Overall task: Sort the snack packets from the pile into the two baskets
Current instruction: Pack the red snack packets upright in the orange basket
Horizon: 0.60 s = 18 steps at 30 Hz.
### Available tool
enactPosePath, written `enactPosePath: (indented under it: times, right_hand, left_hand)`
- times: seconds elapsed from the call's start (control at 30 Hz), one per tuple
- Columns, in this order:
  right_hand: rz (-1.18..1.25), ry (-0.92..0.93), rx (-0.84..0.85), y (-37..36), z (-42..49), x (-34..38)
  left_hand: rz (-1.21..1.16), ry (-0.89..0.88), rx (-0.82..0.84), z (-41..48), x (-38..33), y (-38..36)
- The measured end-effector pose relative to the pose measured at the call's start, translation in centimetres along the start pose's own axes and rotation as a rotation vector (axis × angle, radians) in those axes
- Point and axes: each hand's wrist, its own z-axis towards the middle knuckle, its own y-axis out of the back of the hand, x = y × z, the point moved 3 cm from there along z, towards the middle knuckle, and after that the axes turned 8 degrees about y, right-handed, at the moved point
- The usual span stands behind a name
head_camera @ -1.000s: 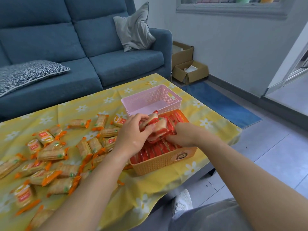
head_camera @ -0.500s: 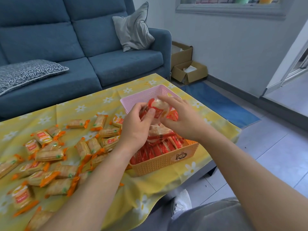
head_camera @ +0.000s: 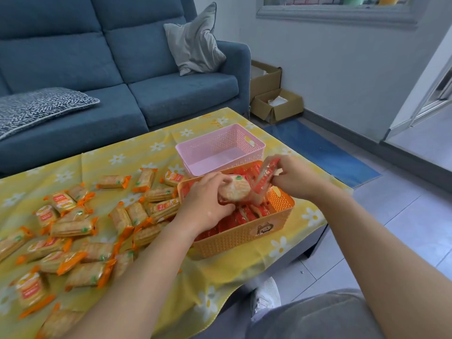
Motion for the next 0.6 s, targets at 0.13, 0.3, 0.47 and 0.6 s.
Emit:
enactPosePath:
  times: [0.13, 0.3, 0.47, 0.6]
  right_hand:
    - [-0.068, 0.061, -0.127, 1.9, 0.0, -0.1]
    - [-0.342, 0.005, 0.142, -0.6, 0.2, 0.5]
    - [-0.282, -0.027, 0.201, -1.8, 0.5, 0.4]
    - [0.062, -0.218, 0.158, -1.5, -0.1, 0.1]
  left_hand:
    - [-0.058, 0.020, -0.060, -0.1, -0.1, 0.4]
    - [-0.204, 0.078, -0.132, -0.1, 0.5, 0.6]
    - [-0.197, 0.067, -0.113, -0.3, 0.7, 0.4]
    - [-0.274, 0.094, -0.126, 0.0, 1.3, 0.5]
